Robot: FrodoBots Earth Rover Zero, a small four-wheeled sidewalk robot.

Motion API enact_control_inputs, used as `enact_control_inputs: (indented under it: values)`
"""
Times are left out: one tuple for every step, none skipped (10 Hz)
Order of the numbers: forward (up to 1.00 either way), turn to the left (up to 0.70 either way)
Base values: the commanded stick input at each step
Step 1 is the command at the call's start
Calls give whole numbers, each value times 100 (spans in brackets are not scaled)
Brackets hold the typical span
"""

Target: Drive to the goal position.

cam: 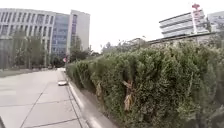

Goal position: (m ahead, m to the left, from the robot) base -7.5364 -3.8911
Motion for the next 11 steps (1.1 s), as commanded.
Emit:
enact_control_inputs:
  values:
    - [5,0]
    - [5,0]
    - [5,0]
    - [5,0]
    - [5,0]
    - [5,0]
    - [5,0]
    - [5,0]
    - [5,0]
    - [5,0]
    - [5,0]
